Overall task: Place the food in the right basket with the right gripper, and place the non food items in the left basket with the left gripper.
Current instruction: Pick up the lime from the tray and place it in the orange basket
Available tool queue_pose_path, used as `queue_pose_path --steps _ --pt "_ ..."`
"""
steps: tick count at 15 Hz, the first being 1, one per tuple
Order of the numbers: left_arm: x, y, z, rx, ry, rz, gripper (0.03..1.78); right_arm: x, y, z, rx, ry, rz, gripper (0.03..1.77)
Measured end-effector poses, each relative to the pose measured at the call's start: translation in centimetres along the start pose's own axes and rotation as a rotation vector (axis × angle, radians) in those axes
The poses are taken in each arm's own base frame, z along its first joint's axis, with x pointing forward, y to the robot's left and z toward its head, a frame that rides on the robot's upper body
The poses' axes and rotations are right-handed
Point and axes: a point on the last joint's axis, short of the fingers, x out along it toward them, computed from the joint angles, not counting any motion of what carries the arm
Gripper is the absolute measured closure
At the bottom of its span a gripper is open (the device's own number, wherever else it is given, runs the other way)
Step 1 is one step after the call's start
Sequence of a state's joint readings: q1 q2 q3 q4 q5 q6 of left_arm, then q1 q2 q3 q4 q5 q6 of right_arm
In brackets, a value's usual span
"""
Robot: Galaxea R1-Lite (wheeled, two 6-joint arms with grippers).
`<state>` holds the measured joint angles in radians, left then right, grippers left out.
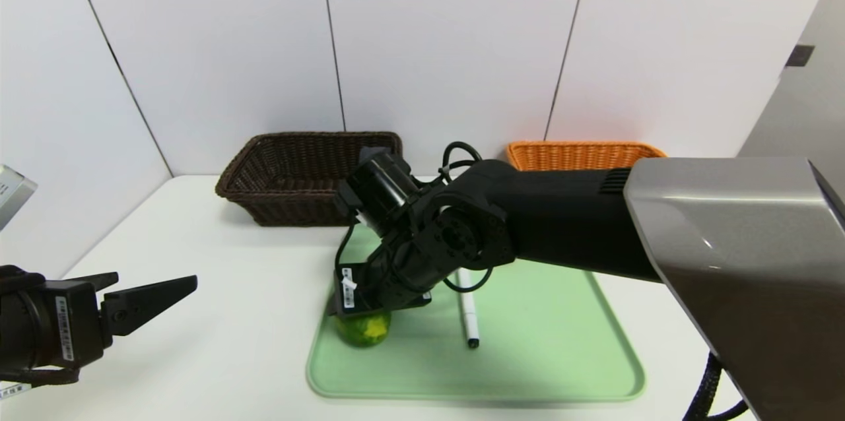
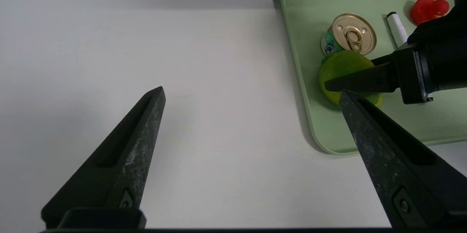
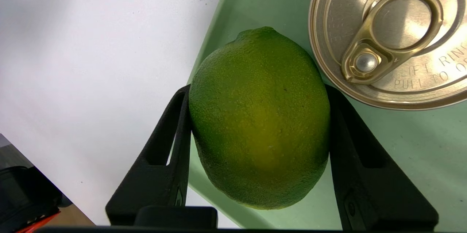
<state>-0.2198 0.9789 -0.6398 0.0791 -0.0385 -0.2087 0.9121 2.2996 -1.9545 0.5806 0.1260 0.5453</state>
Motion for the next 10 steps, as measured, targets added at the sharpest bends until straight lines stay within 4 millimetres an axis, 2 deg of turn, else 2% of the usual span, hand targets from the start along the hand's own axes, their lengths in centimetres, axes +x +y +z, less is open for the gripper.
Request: queue_pose_path --steps 5,8,10 --pt "0.0 0.0 0.0 0.000 0.001 0.001 0.12 -1.4 0.4 0.2 0.021 -0.008 0.034 0.77" --pt "0.0 0.0 -0.1 0.000 0.003 0.002 0.12 -4.2 1.3 0.6 0.074 -0.011 0.141 0.77" --pt "0.0 0.0 -0.1 0.000 0.002 0.002 0.12 -7.3 1.5 1.1 0.119 -0.033 0.228 0.77"
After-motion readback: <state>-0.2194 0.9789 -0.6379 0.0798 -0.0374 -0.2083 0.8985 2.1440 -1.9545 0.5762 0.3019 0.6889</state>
